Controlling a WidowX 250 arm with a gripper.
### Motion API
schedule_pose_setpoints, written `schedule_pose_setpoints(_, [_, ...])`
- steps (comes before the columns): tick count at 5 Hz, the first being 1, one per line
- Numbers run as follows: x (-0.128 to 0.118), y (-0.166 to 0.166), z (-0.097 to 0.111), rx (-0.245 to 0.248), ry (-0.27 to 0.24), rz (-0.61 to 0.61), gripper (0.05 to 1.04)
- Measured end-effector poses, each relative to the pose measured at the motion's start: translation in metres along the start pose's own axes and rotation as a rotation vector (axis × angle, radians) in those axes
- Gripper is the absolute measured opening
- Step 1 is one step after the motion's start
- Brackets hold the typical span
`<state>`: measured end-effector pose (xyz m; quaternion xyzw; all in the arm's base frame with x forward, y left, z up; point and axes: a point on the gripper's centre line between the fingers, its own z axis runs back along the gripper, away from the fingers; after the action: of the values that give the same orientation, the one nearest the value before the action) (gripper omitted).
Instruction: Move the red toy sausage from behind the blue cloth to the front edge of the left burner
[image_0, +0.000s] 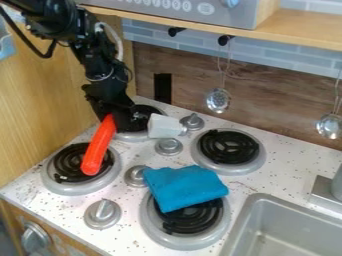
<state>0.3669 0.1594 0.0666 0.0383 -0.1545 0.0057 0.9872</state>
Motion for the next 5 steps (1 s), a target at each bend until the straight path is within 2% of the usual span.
schedule_pose_setpoints(1, [-0.013, 0.002, -0.01, -0.028, -0.019, -0.016, 0.567])
schedule_pose_setpoints(2, [-0.025, -0.005, -0.023, -0.036, -0.032, -0.045, 0.567])
schedule_pose_setpoints(3, [-0.031, -0.007, -0.03, -0.022, -0.054, -0.062, 0.567])
schedule_pose_setpoints(4, [-0.028, -0.01, -0.035, -0.031, -0.1, -0.054, 0.615])
schedule_pose_setpoints(5, [-0.024, -0.01, -0.036, -0.029, -0.135, -0.006, 0.918])
